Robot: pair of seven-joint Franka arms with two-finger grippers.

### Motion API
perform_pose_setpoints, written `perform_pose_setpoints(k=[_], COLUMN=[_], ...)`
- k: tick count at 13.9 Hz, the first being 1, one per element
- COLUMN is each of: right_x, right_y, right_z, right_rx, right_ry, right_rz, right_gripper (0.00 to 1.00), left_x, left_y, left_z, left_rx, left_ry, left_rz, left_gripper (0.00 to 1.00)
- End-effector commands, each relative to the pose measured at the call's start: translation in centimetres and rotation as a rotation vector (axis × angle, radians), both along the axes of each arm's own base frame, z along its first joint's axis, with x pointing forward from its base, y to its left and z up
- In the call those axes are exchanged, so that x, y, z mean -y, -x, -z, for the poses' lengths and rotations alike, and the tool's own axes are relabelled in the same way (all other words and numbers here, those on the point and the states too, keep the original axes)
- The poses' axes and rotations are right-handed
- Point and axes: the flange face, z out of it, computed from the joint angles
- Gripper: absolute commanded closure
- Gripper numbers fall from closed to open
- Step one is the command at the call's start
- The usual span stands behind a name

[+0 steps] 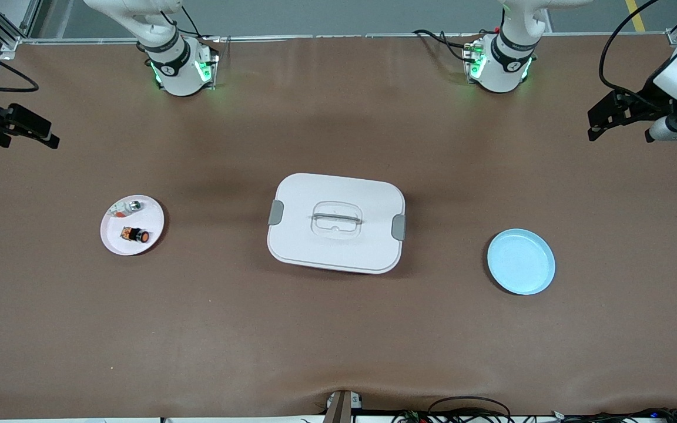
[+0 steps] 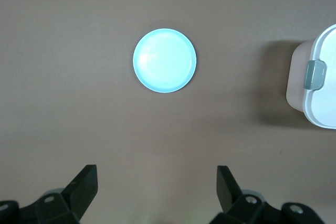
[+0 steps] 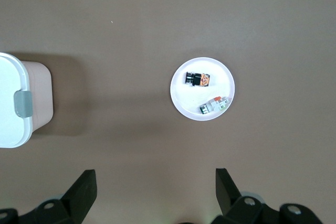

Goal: Transfer orange switch to right arm and place

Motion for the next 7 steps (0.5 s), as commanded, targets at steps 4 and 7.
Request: perform_pose_setpoints(k=[4,7], right_x=[-0.4,-0.94], right_y=[1.22,1.38], right_z=[-0.13,-0.18], right_rx=[0.013,0.016], right_ry=[-0.001,0.001], right_rz=[-0.051,-0.061], right_gripper=[0.0,0.0], left_x=[0.01,0.01], left_y=[0.26,0.28], left_z=[-0.94,-0.93], left_rx=[0.019,0.018], left_ry=[0.013,0.013], left_rz=[0.022,0.02], left_gripper=[0.0,0.0])
